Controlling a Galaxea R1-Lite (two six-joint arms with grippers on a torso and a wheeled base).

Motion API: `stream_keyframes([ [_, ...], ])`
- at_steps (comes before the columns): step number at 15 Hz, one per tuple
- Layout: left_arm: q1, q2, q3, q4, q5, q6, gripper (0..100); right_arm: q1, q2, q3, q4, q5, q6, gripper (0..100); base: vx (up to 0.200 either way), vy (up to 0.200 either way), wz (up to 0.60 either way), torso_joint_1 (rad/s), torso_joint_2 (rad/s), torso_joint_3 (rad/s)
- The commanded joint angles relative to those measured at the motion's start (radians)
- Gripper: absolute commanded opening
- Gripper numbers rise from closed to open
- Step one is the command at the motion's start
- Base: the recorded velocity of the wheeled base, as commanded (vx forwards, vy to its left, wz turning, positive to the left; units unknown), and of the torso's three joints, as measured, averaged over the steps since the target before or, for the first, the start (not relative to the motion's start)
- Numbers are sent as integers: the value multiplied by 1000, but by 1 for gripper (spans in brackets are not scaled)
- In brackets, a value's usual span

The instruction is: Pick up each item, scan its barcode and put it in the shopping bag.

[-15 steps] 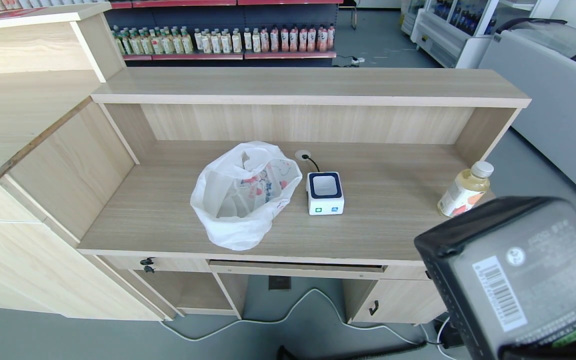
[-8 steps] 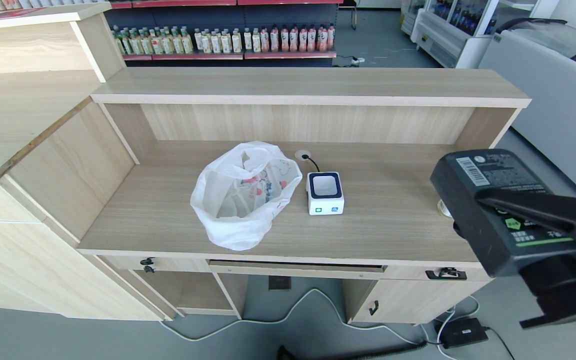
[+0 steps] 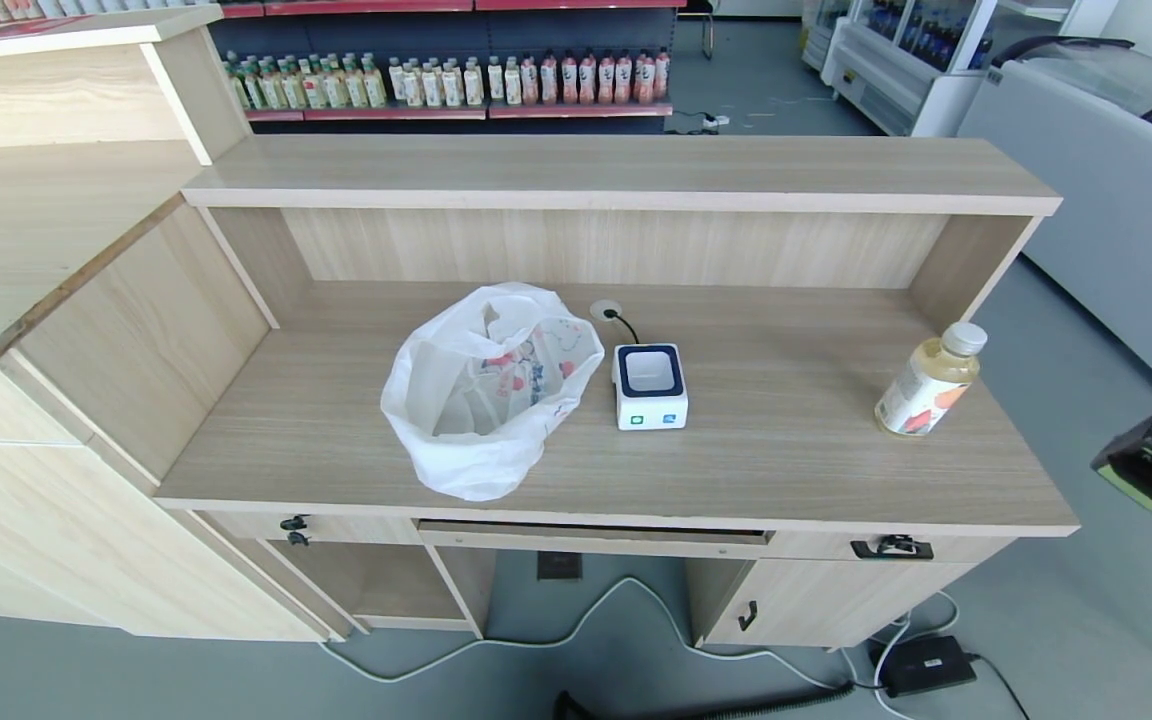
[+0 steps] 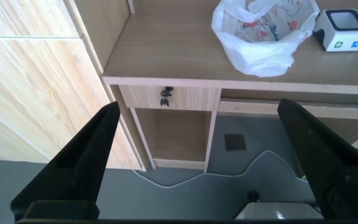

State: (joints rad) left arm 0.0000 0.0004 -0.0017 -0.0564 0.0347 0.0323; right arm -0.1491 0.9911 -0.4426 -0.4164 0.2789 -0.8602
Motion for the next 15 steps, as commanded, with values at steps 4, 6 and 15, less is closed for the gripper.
stream_keyframes([
  [4,0,0,0,0,1,0,100,-20,-55,2,30,-64,118,0,0,0,300,2,1,1],
  [6,0,0,0,0,1,0,100,8,-48,-8,27,-63,161,0,0,0,600,10,2,5],
  [15,0,0,0,0,1,0,100,105,647,-495,-144,-89,1009,0,0,0,267,1,1,2],
])
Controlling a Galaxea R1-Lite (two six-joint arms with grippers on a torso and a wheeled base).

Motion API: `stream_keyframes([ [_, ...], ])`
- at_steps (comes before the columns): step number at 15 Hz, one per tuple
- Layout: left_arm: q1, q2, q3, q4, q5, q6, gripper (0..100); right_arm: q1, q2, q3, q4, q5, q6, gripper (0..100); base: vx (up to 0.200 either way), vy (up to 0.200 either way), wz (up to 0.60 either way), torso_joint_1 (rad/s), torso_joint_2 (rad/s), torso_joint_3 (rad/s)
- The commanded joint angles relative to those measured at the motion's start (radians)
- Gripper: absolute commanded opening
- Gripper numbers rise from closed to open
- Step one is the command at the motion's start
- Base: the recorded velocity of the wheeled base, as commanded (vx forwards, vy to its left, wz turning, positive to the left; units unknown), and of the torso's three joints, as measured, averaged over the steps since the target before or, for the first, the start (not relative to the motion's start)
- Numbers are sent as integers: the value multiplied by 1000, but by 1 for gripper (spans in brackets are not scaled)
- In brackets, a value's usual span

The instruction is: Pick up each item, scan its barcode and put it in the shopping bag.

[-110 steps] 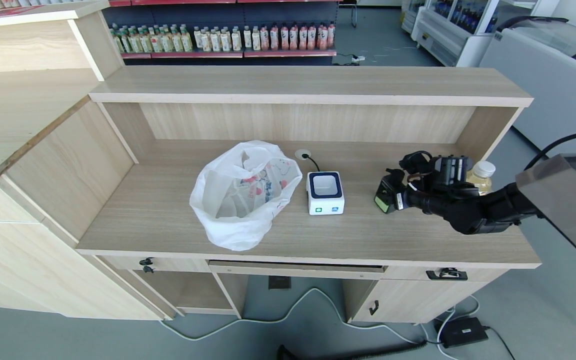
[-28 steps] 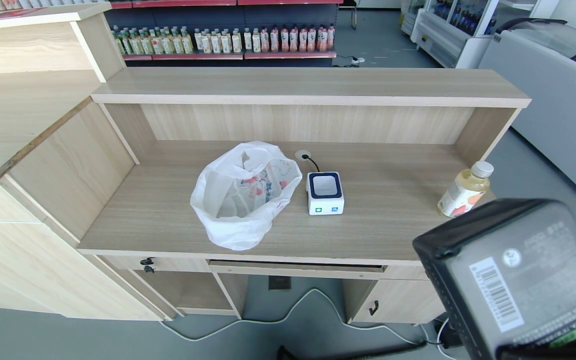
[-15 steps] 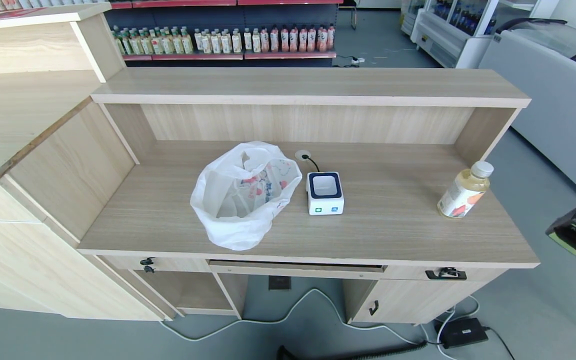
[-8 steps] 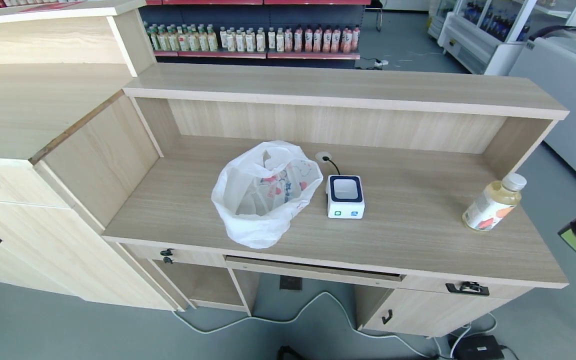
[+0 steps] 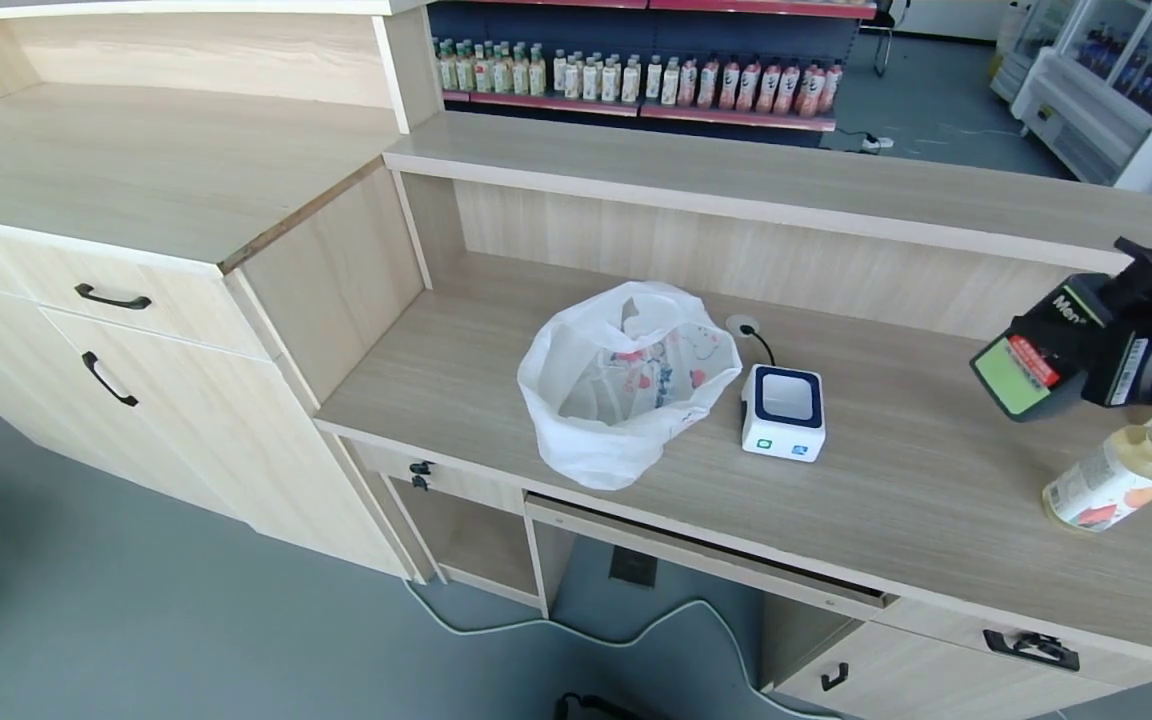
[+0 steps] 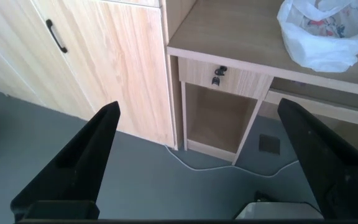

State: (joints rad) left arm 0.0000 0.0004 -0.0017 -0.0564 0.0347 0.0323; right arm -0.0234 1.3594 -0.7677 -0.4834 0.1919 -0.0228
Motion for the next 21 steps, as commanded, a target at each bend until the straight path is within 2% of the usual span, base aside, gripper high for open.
stream_keyframes([
  [1,0,0,2,0,1,0,100,-26,337,-223,-64,-3,187,0,0,0,0,0,0,0],
  [4,0,0,0,0,1,0,100,-4,497,-344,-57,18,371,0,0,0,0,0,0,0],
  [6,0,0,2,0,1,0,100,-3,557,-366,-57,54,434,0,0,0,0,0,0,0],
  [10,0,0,0,0,1,-2,100,-1,619,-371,-63,156,429,0,0,0,0,0,0,0],
  [14,0,0,2,0,1,0,100,28,664,-440,-57,156,409,0,0,0,0,0,0,0],
  [17,0,0,0,0,1,0,100,56,695,-438,-60,150,319,0,0,0,0,0,0,0],
  [21,0,0,0,0,1,0,100,77,722,-450,-66,135,305,0,0,0,0,0,0,0],
])
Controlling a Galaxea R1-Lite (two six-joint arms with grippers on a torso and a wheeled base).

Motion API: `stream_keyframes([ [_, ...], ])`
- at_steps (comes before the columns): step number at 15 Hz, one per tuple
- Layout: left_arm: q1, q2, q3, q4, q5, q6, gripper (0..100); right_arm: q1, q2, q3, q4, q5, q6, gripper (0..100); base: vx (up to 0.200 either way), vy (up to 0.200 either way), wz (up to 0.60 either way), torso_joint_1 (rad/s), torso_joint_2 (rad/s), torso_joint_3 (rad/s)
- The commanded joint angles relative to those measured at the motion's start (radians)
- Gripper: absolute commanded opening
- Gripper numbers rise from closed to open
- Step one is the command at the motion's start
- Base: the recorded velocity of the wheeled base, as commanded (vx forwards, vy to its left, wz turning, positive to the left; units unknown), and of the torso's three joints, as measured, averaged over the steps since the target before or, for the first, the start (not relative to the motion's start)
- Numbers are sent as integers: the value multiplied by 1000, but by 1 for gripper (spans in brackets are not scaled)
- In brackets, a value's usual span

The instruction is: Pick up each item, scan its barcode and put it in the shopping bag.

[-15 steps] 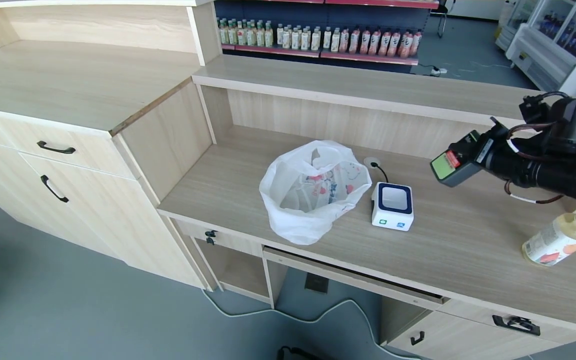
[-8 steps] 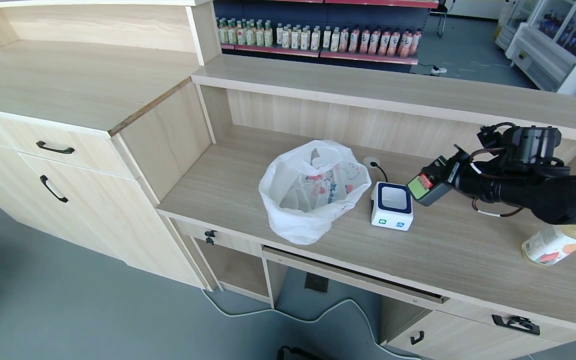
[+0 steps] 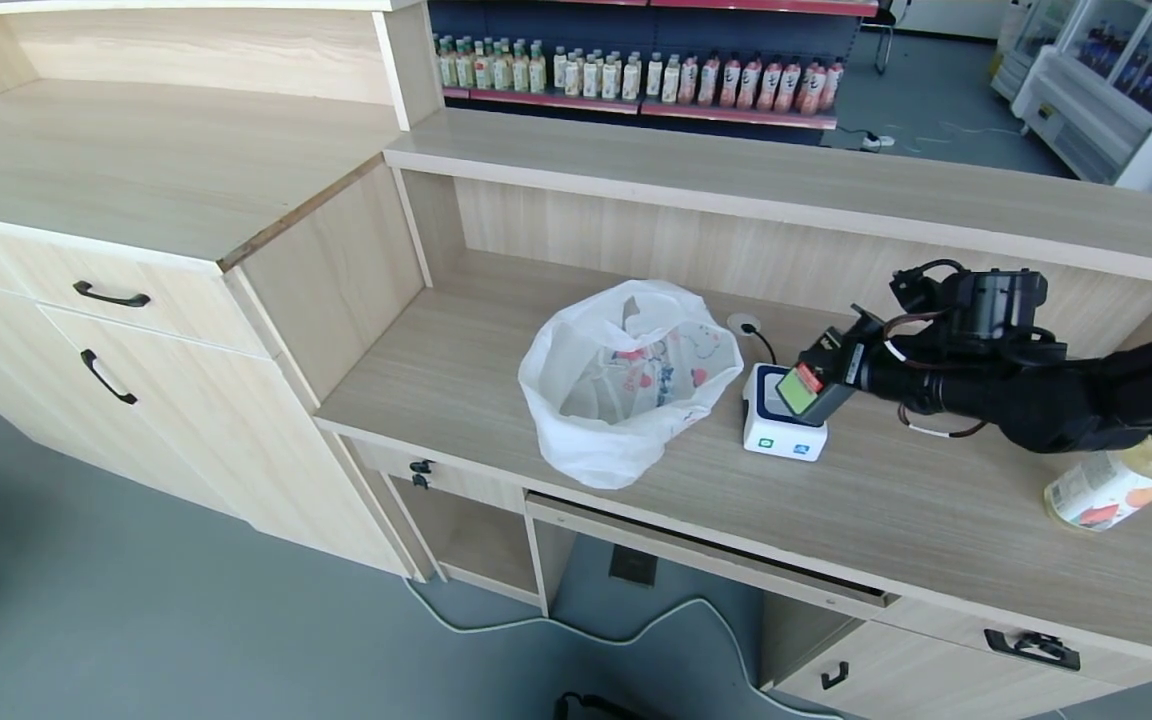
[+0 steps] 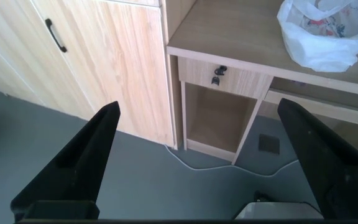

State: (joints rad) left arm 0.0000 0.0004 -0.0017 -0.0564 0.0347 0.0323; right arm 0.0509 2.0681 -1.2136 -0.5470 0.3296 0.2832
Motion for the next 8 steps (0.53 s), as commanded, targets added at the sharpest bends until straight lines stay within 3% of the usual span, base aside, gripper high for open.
stream_keyframes([
  [1,0,0,0,0,1,0,100,3,18,-14,-2,-3,-7,0,0,0,0,0,0,0],
  [8,0,0,0,0,1,0,100,-3,60,-75,-4,-4,-13,0,0,0,0,0,0,0],
])
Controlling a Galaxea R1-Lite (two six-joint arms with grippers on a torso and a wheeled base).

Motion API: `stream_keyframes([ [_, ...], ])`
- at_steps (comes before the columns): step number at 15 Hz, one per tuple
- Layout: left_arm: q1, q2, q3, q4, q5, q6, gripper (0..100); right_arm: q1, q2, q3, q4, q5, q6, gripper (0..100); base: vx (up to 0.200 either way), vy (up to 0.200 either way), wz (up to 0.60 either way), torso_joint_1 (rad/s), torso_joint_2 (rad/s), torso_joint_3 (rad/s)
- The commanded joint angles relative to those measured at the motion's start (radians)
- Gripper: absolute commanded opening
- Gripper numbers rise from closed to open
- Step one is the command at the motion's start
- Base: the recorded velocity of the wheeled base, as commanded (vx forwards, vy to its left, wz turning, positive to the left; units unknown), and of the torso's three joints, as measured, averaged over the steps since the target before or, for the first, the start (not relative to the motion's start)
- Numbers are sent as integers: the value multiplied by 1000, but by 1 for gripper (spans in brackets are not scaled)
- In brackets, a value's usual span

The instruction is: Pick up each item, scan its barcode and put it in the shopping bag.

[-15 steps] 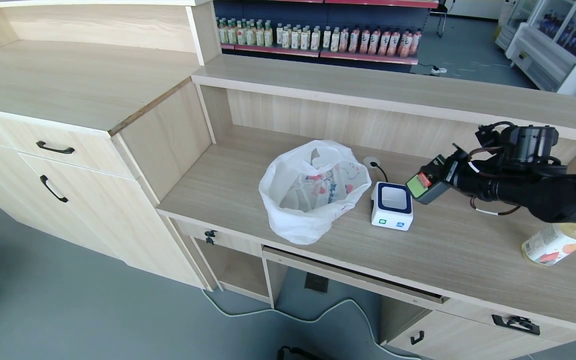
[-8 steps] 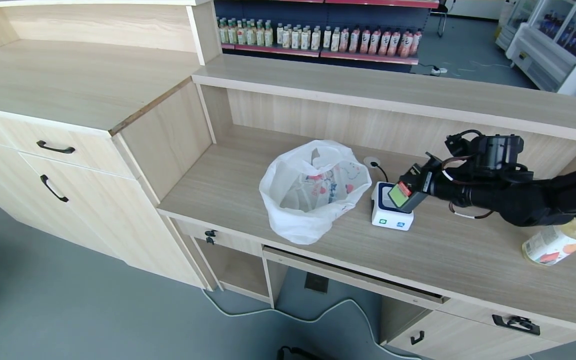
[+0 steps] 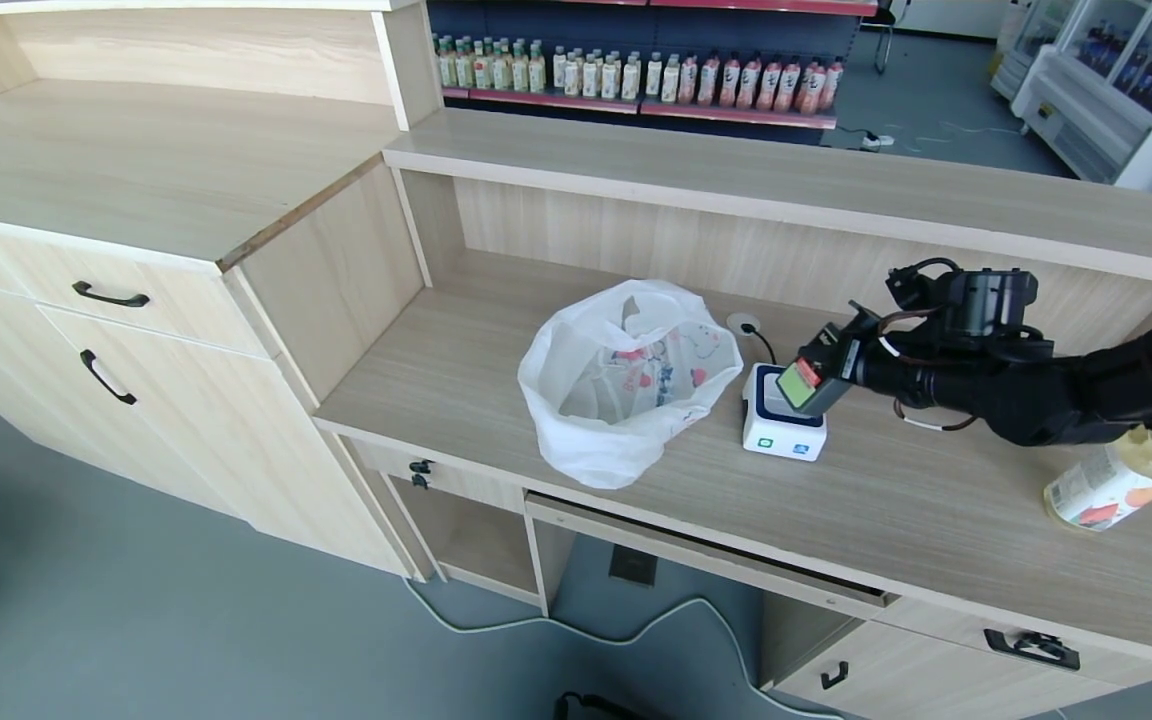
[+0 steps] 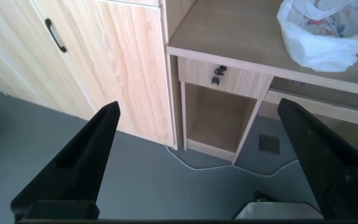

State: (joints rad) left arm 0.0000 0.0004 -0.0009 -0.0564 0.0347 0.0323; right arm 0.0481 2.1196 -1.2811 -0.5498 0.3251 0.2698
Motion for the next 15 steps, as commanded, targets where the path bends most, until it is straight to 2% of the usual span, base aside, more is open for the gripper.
stream_keyframes([
  [1,0,0,-1,0,1,0,100,-1,16,-20,-1,0,0,0,0,0,0,0,0,0],
  [15,0,0,1,0,1,0,100,10,97,-123,-16,9,3,0,0,0,0,0,0,0],
])
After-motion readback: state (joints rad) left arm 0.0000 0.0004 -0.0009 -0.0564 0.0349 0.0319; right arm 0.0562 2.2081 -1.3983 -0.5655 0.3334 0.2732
